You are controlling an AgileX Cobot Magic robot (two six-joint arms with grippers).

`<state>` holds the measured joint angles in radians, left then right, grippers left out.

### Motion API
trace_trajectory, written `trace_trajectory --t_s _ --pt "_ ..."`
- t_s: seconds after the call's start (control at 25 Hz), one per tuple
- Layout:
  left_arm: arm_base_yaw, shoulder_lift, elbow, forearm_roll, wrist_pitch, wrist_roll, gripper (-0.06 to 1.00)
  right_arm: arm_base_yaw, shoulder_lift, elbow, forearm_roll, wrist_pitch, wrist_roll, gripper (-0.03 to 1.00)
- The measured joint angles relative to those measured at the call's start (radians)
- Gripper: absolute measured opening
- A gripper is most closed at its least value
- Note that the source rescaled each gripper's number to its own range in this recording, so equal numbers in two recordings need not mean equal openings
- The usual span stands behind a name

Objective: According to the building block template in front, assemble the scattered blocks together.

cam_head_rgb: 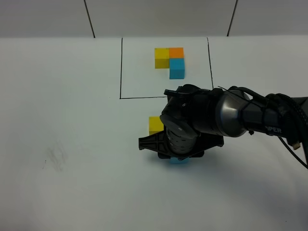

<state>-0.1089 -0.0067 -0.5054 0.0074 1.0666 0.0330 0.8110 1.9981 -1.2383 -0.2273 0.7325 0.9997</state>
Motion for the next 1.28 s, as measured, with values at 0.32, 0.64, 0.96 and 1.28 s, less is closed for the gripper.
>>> trace_trajectory --t_s 0.32,0.64,0.96,1.28 --pt "0.0 0.0 0.0 0.0 0.0 0.0 0.66 -0.002 0.039 -0.05 0.008 0.009 -0.048 0.27" --pt "0.0 0.0 0.0 0.0 0.0 0.0 0.66 -0.027 0.091 -0.125 0.028 0.071 -0.075 0.27" --pt "0.0 0.0 0.0 0.0 0.0 0.001 0.66 -0.029 0.096 -0.128 0.002 0.056 -0.047 0.27" --pt "0.0 0.0 0.0 0.0 0.0 0.001 0.66 -0.033 0.108 -0.129 -0.03 0.03 -0.021 0.27"
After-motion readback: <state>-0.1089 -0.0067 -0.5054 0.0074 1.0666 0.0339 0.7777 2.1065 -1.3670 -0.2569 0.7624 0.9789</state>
